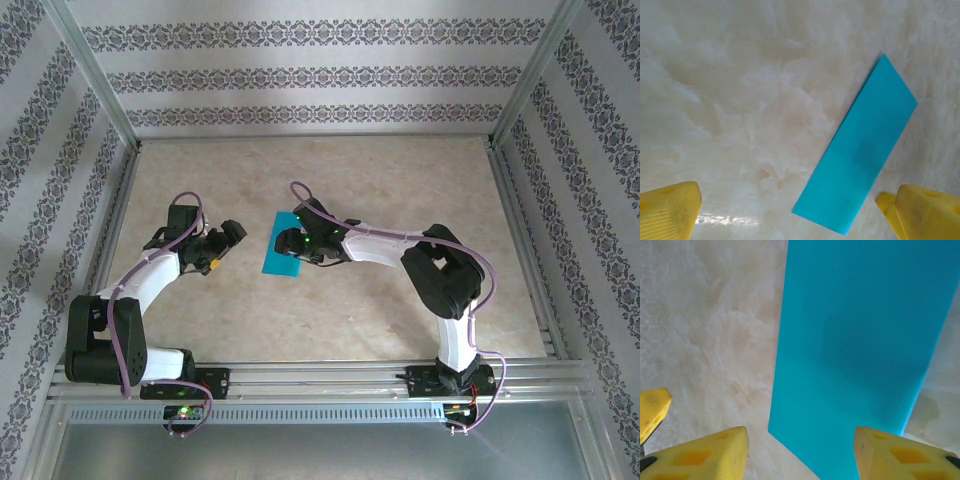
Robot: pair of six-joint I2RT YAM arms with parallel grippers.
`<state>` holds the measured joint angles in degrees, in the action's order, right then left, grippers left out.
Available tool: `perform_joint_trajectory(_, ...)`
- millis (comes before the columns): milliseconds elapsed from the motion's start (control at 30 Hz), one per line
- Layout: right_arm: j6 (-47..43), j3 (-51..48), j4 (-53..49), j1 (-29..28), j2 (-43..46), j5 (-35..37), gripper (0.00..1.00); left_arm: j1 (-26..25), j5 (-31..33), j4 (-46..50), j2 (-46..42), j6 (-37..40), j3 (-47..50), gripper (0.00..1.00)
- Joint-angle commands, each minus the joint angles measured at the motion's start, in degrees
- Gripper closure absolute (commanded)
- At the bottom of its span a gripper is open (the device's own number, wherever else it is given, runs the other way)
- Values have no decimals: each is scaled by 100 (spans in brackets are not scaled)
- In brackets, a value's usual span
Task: Fold a paper plane with a square sheet of paper (pick it up from the middle)
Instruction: Move the paper to the center of the table.
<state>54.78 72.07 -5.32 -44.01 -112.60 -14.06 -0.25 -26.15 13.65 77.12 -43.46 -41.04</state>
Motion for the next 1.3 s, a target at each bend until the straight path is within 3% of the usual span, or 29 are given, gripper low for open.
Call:
perform_joint_trajectory(0,52,225,-156,55,-263,-165,43,60,-284,-328,5,-97,41,0)
perform_joint_trajectory(333,-764,52,-874,353,-354,-332,43,60,-526,-442,153,-142,-7,0)
perform_joint_trajectory(567,-2592,-695,-1431,745,107,-1080,44,45,-1019,-514,213,-170,4,0)
perform_joint_trajectory(700,-3429,-661,-1943,822,476,-1128,44,-67,-1355,-692,186,-241,143,0)
perform_joint_trajectory(767,-3255,-618,-1853,815,763,-1102,44,-200,-1451,-764,184,-309,192,0)
perform_joint_trajectory(1033,-1031,-1365,-569,797,1495,-61,44,-1054,-1399,-1366,241,-949,536,0)
perform_joint_trajectory(1267,-894,-1179,-444,826,1048,-276,46,-1750,-1286,-1743,612,-1173,424,0)
